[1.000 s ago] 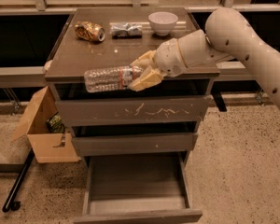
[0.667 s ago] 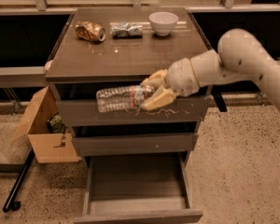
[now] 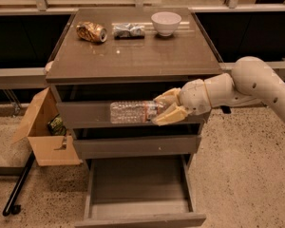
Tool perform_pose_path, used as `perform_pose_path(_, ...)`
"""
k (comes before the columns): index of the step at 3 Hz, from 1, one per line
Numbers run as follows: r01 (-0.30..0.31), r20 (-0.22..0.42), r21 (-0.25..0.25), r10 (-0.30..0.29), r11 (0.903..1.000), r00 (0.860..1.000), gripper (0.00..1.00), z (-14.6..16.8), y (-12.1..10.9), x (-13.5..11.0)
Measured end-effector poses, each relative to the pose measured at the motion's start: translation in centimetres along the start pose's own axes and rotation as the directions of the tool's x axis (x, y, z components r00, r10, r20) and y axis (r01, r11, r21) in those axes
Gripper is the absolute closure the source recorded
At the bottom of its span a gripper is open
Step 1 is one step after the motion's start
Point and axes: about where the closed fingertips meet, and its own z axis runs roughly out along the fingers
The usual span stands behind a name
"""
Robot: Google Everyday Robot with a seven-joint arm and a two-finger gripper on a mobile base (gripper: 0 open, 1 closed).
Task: Place water bottle into bottom drawer
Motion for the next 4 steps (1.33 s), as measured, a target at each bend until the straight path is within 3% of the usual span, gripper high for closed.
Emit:
perform_pose_path(1, 0.008, -0.035, 0.014, -0.008, 0.9999, 0.999, 1.0, 0.5, -0.1, 2.5)
perform_pose_path(2, 0.008, -0.07, -0.011, -0.009, 0.9999, 0.997, 1.0, 1.2, 0.2, 8.5)
perform_pose_path(3, -0.023, -0.061, -0.022, 0.022, 0.9995, 0.998, 1.0, 1.4, 0.5, 14.8)
perform_pose_path(4, -0.102, -0.033, -0.014, 0.102, 0.9946, 0.994, 1.0, 2.4, 1.0, 22.6)
